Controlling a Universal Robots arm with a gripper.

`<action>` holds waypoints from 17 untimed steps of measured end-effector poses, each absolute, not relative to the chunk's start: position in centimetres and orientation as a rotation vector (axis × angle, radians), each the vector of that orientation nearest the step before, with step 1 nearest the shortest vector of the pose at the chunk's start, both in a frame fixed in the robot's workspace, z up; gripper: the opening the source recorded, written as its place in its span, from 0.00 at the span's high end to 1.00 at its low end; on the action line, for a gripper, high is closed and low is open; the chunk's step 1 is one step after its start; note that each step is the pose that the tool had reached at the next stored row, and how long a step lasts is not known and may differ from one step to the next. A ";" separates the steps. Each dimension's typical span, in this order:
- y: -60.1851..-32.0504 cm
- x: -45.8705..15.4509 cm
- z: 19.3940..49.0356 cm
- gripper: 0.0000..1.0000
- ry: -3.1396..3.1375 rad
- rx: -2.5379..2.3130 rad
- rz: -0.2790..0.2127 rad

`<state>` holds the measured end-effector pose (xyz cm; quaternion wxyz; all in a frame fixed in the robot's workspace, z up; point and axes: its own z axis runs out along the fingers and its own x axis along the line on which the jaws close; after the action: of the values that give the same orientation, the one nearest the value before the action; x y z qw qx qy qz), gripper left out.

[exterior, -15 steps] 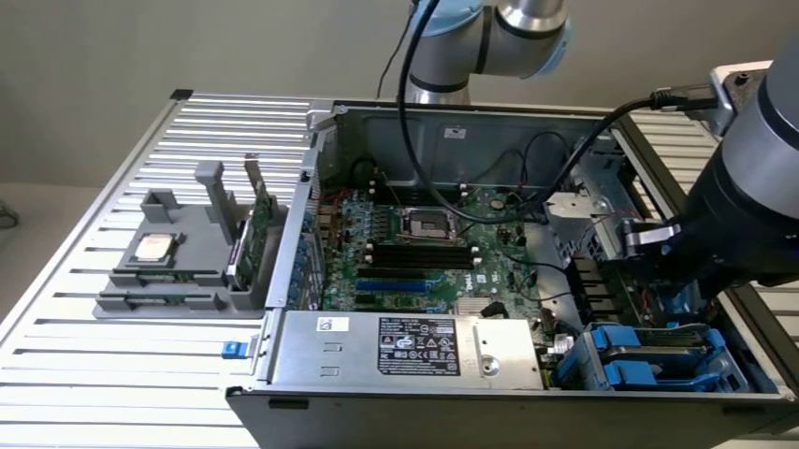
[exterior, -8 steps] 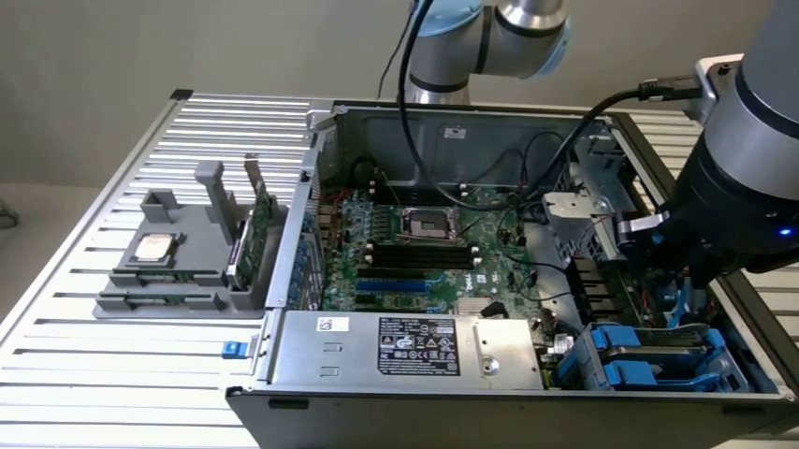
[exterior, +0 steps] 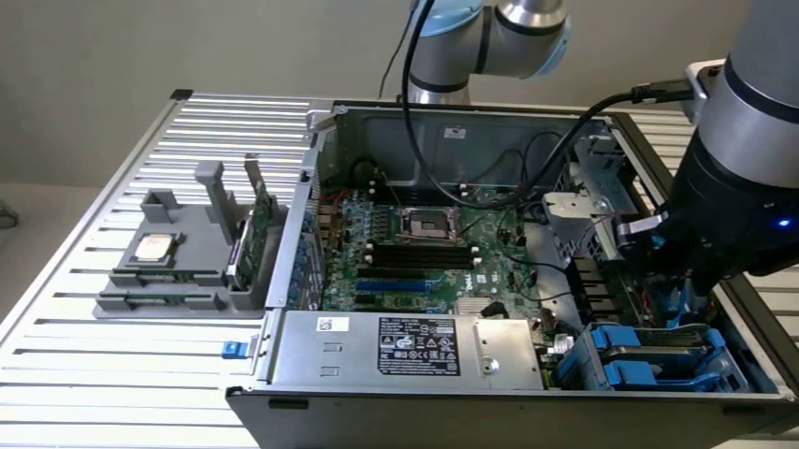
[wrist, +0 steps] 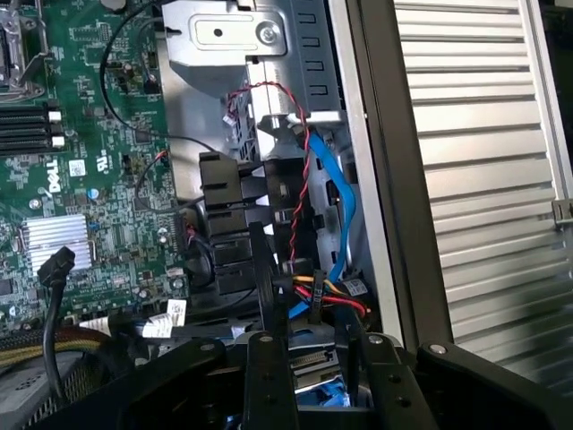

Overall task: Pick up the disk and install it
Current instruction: 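Insert the disk into the insertion slot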

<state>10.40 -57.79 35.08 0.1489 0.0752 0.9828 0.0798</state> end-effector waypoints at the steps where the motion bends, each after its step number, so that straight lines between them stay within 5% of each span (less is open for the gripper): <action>1: -57.7 10.4 35.1 0.65 2.825 0.216 0.227; 12: -56.7 10.4 35.2 0.65 2.826 0.215 0.175; 17: -56.6 10.4 35.3 0.83 2.826 0.216 0.140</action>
<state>10.41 -56.56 35.30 0.1515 0.0751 0.9844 0.0489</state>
